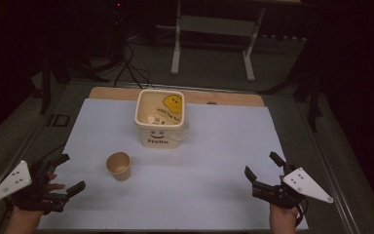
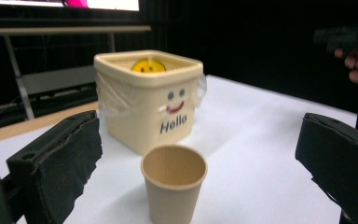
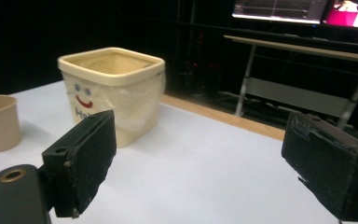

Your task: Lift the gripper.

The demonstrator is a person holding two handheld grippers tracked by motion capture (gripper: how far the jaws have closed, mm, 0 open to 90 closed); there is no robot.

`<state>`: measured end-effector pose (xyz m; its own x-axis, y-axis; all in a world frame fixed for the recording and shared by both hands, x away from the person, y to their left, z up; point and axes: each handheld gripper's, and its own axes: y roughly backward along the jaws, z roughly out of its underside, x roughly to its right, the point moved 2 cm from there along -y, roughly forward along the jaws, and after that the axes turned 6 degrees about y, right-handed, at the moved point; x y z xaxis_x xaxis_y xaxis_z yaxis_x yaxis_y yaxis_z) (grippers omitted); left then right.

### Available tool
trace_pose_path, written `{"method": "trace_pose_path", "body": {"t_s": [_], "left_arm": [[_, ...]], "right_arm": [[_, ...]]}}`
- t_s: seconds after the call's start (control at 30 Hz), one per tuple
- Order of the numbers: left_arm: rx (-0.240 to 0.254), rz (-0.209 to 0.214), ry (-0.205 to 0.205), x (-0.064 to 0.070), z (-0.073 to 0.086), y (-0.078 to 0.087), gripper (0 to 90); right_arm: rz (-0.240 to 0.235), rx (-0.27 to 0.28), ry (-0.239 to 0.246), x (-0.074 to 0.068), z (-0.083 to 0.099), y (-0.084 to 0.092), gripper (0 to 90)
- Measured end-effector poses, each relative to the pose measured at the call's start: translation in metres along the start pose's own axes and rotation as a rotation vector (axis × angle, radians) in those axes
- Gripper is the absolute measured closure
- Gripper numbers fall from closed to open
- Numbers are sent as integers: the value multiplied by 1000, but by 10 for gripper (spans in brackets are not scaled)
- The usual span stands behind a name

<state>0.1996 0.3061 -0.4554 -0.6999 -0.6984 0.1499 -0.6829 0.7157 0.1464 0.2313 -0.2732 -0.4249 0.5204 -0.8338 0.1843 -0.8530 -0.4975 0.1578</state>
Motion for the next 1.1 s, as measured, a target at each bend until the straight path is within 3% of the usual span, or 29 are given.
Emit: {"method": "trace_pose_path", "body": {"t_s": [0.23,0.5,0.57,0.73,0.77,1.1], "left_arm": [[-35,31,-2,-2,2,-1,12],[-89,53,49,1,-13,5,12],[-108,103,71,0,-17,5,12],[-161,135,63,-1,-25,5,12],[-194,150,58,-2,-32,4,12],[-271,160,-2,-5,-67,-4,12]], "right_arm": [[2,-2,5,-1,-2,1,100],[-4,-10,13,-3,-3,0,100],[-13,-11,12,-4,-3,0,100],[-22,-15,16,-5,-4,-1,100],[-25,-14,17,-5,-4,-1,100],[-51,-28,7,-7,-3,-4,100]]}}
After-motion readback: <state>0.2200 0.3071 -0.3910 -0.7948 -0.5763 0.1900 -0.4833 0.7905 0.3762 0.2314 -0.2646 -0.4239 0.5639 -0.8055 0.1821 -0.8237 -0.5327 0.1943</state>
